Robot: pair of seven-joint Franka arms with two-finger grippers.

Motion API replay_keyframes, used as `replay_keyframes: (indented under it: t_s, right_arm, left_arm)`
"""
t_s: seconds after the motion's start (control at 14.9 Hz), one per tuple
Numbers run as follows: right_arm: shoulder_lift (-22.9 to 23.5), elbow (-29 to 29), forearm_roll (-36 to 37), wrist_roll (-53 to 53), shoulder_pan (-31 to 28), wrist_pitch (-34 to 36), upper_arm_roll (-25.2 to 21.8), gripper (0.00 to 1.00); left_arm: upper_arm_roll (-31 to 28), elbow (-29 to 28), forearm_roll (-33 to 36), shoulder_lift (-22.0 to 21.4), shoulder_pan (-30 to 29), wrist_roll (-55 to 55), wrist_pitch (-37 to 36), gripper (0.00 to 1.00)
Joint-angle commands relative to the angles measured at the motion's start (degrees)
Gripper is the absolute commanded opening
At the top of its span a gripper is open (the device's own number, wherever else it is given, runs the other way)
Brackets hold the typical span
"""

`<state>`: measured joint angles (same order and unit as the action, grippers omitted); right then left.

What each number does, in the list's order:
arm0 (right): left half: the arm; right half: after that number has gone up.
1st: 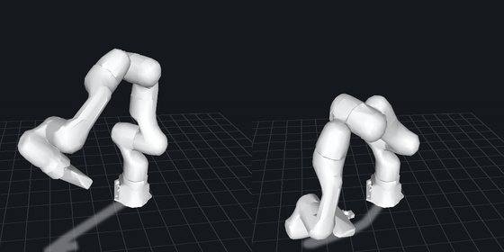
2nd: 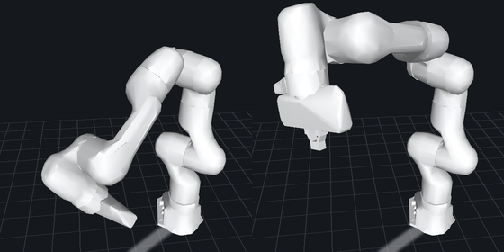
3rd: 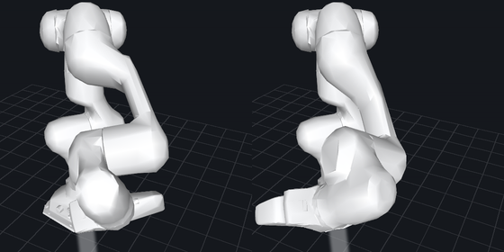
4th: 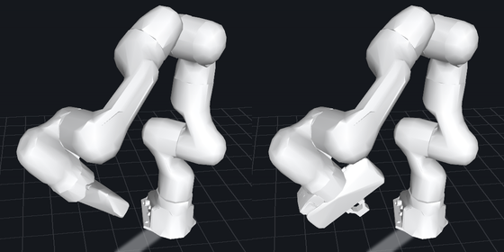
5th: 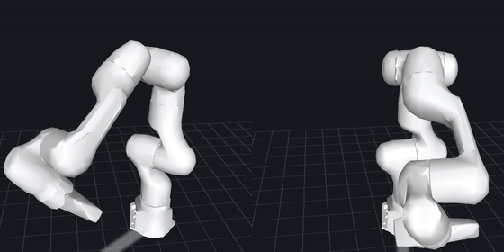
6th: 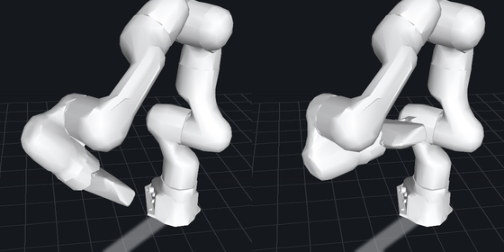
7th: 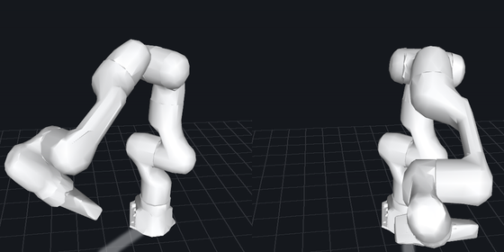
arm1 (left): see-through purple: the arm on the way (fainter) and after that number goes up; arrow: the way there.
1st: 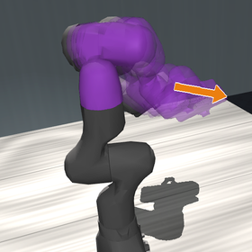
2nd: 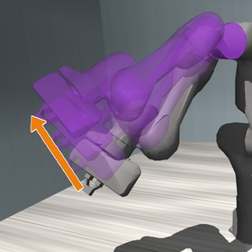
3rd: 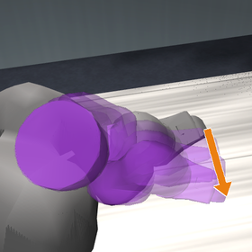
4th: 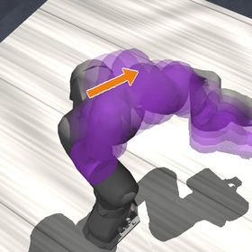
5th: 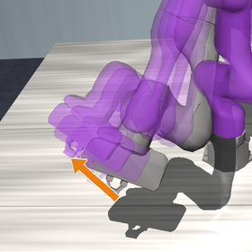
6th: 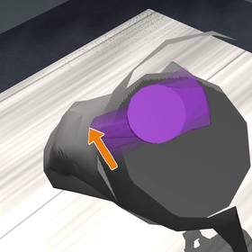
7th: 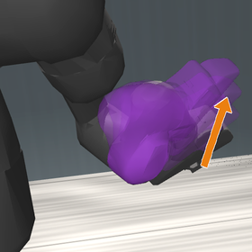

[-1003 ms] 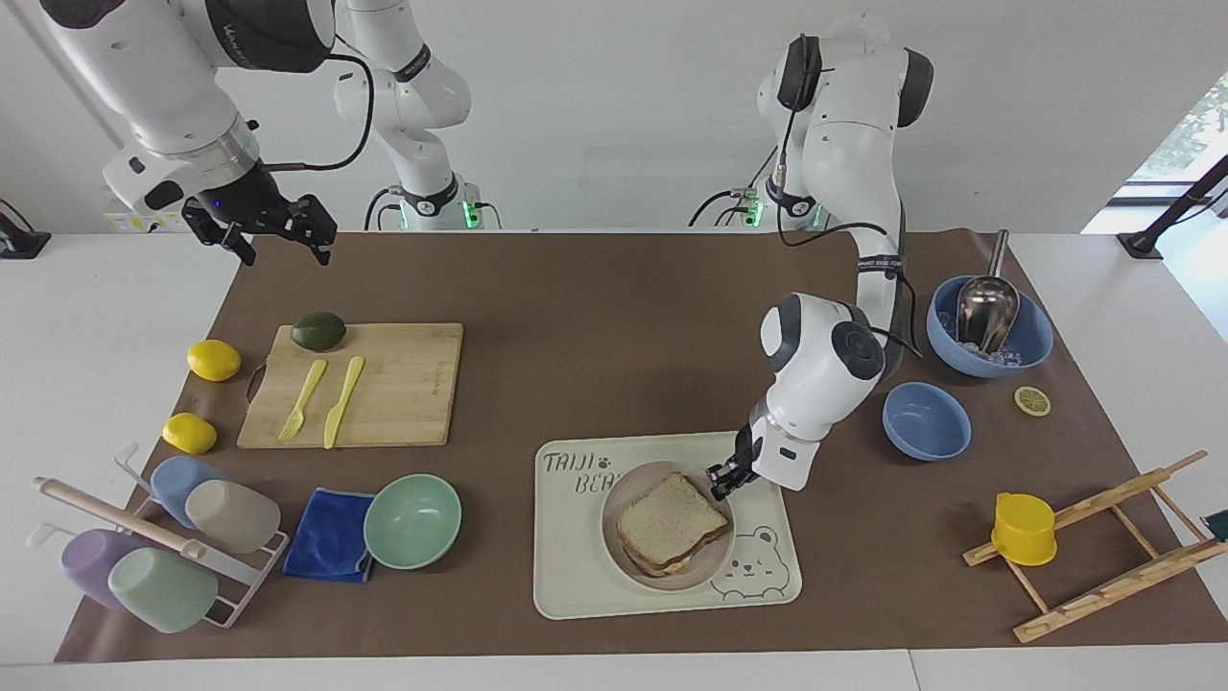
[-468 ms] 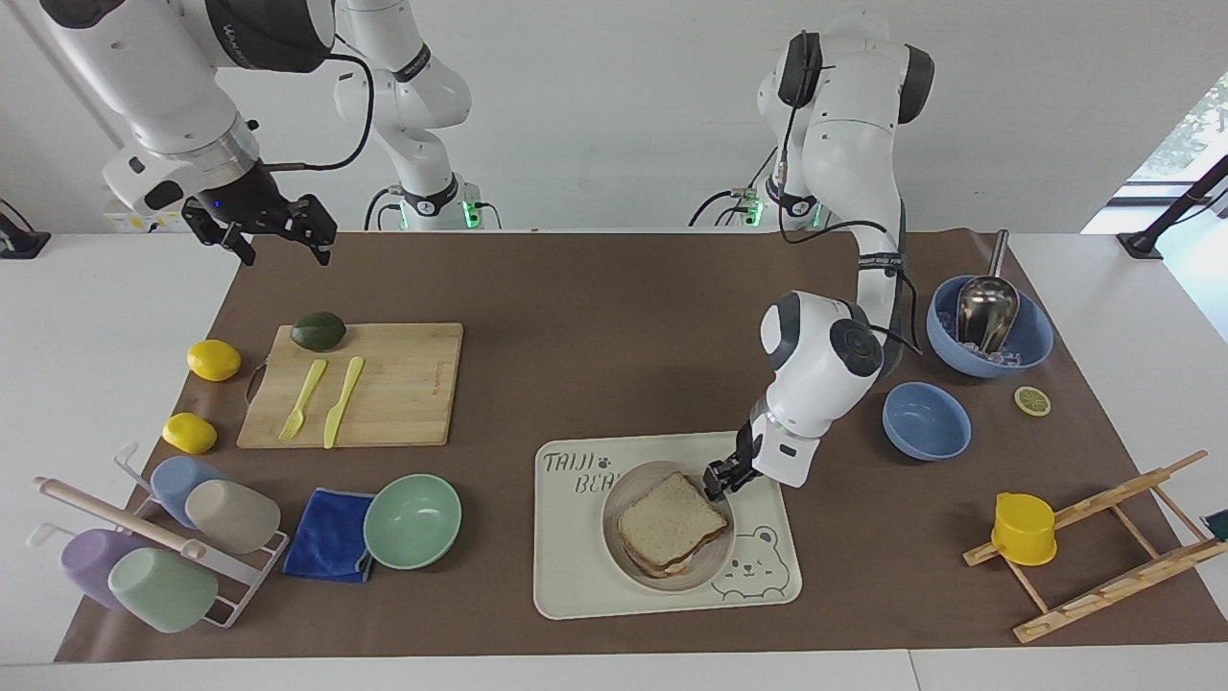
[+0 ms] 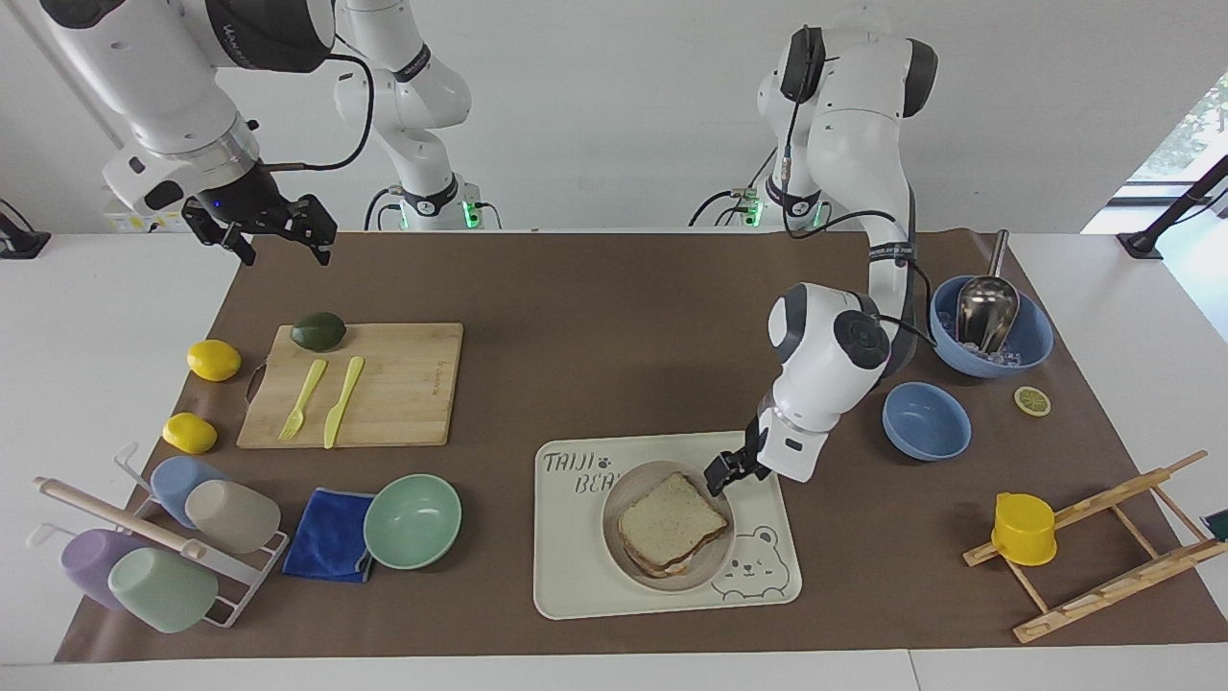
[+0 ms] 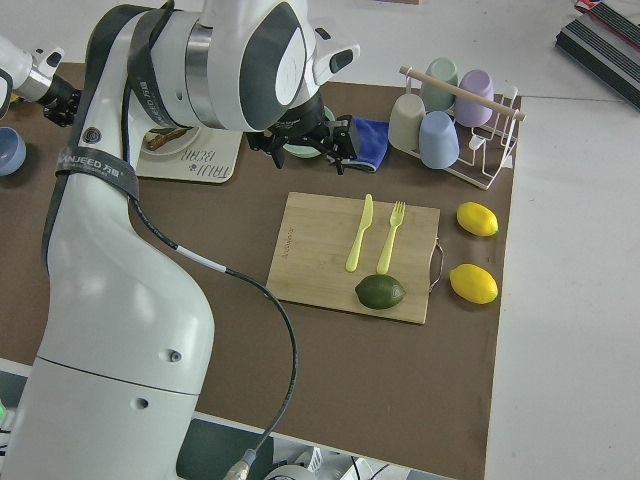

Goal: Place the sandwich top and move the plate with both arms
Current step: 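Open the left gripper and pull it back from the plate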

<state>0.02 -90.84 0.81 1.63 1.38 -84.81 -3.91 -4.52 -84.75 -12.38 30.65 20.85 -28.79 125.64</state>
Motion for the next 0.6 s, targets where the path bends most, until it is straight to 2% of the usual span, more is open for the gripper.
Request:
replay_keyframes:
  t_s: [0.0, 0.54]
  right_arm:
    - [-0.54, -0.57, 0.77, 0.57, 0.03, -0.35, 0.22, 1.00]
    - [-0.72, -0.74, 0.77, 0.48, 0.03, -0.26, 0.22, 1.00]
  left_arm:
    - [-0.85, -1.29, 2.45, -5.59, -2.47, 1.19, -4.60, 1.00]
    - [-1.02, -1.20, 10.00, -14.99, -4.94, 5.14, -15.41, 1.00]
